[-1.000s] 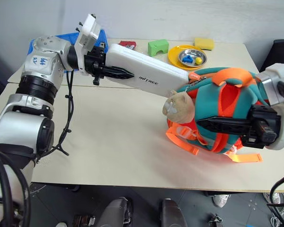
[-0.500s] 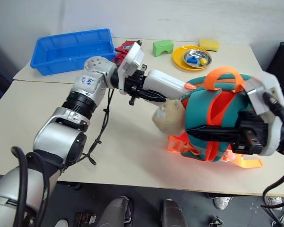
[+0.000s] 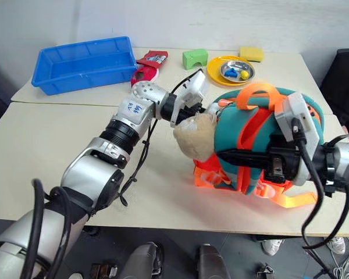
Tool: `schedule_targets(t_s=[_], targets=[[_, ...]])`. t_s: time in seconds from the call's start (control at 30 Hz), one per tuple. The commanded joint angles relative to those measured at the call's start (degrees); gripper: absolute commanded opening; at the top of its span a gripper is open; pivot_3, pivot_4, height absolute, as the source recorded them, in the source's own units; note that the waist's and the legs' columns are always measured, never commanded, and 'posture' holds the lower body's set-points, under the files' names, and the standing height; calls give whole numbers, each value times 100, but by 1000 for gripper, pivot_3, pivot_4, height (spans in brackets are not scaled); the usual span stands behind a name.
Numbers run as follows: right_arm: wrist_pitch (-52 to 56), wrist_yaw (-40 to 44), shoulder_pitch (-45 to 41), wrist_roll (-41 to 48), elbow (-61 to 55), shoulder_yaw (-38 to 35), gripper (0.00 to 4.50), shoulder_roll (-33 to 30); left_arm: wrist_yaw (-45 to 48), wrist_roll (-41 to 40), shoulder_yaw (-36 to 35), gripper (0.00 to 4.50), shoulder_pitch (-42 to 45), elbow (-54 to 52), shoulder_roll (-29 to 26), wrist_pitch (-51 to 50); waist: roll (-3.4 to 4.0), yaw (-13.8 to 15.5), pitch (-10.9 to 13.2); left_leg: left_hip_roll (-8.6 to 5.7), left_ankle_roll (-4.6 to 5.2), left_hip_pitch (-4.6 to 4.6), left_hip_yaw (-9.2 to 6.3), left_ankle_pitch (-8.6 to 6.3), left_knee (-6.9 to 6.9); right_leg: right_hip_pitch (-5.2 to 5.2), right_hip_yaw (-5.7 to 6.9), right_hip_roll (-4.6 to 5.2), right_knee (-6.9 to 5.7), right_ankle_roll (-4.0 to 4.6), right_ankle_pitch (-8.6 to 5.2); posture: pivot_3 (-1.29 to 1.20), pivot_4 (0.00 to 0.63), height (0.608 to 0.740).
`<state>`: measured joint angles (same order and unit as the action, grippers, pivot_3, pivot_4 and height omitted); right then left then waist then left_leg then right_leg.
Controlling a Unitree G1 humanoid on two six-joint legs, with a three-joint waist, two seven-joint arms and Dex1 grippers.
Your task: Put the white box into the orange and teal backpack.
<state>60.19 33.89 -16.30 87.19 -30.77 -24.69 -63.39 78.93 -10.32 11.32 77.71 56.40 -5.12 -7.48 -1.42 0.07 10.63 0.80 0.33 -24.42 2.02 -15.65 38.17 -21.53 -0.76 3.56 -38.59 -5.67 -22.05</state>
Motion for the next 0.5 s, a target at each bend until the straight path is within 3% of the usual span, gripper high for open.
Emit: schedule_targets(t_s=[0.03,0.13,0.17,0.37,0.5], targets=[[-99,-127,142,187,-140,-292,0,-10,-7,22,-94,3354,-103,-252,-47,-198,0,-3,0,0,-1,0,0,0,0,0,0,0,-5,0,0,0,150,740],[-197,-324,246,248,-149,-308,0,57,33,-175,-295,4324,-246,-652,-247,-751,0,-11,0,0,-2,0,1,1,0,0,0,0,-6,0,0,0,150,740],[-216,-380,314,321,-184,-326,0,91,172,-250,-349,4448,-329,-842,-418,-952,0,-24,0,1,-2,0,1,1,0,0,0,0,-6,0,0,0,150,740],[-280,-368,735,483,-328,-590,0,78,1119,-659,-626,4448,-442,-1471,-1790,-1924,2,-80,-1,8,-12,12,0,7,-14,-1,-6,-12,-10,1,0,0,150,740],[-325,-399,791,525,-307,-658,0,58,1209,-1209,-890,4448,-383,-2109,-2235,-2777,2,-12,-1,6,-12,10,-2,7,-10,5,-5,-5,-5,1,0,0,150,740]])
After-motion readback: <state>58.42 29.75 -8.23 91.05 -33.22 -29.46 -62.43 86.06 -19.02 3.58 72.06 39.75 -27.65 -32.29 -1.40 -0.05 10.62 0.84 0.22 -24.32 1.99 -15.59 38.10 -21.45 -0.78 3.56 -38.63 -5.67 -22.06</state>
